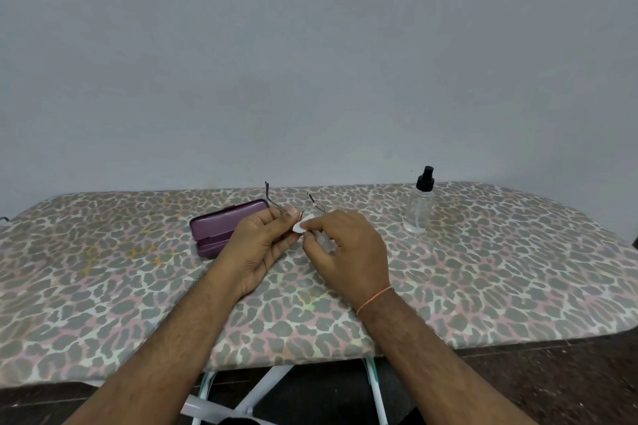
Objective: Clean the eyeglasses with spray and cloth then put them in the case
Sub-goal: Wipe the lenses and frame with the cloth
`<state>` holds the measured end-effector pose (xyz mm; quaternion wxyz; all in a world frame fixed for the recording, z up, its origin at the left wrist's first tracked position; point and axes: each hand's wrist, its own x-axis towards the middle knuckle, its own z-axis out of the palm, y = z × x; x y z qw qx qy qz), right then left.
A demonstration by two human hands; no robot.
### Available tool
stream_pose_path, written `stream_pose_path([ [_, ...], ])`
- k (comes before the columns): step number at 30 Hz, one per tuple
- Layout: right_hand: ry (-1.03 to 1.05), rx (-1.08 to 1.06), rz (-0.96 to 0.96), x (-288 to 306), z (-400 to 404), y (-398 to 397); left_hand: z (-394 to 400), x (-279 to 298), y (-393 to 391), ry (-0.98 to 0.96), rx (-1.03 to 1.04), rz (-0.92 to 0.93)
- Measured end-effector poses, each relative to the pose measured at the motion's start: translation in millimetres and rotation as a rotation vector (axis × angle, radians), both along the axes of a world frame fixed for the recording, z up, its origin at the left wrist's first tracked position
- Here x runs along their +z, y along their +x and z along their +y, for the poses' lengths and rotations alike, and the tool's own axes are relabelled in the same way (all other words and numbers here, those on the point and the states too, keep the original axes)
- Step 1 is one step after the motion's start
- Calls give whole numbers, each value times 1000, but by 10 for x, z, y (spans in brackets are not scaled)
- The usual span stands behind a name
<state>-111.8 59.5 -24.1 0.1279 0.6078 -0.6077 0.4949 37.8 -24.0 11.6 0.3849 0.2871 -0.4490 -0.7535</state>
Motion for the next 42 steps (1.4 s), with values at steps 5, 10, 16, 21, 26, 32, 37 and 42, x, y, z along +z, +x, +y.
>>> stream_pose_path([
  [5, -60, -93, -73, 38, 11, -38, 8, -15, -21, -23, 13, -62],
  [10, 74, -135, -194, 44, 24, -49, 1, 7, -9, 11, 50, -29],
  [16, 21, -40, -83, 40, 33, 11, -14, -3, -8, 18, 23, -7],
  [21, 9, -123, -186, 56, 29, -38, -4, -8, -13, 2, 12, -36],
  [26, 92, -109, -220, 27, 28, -19, -9, -6, 4, 12, 28, -29],
  [32, -17, -95, -206, 71, 47, -18, 25, 2, -6, -8, -10, -71],
  [37, 74, -129, -271, 37, 37, -34, 13, 4, -6, 2, 11, -60],
  [42, 38, -52, -185, 42, 44, 5, -23, -14, -1, 16, 6, -36],
])
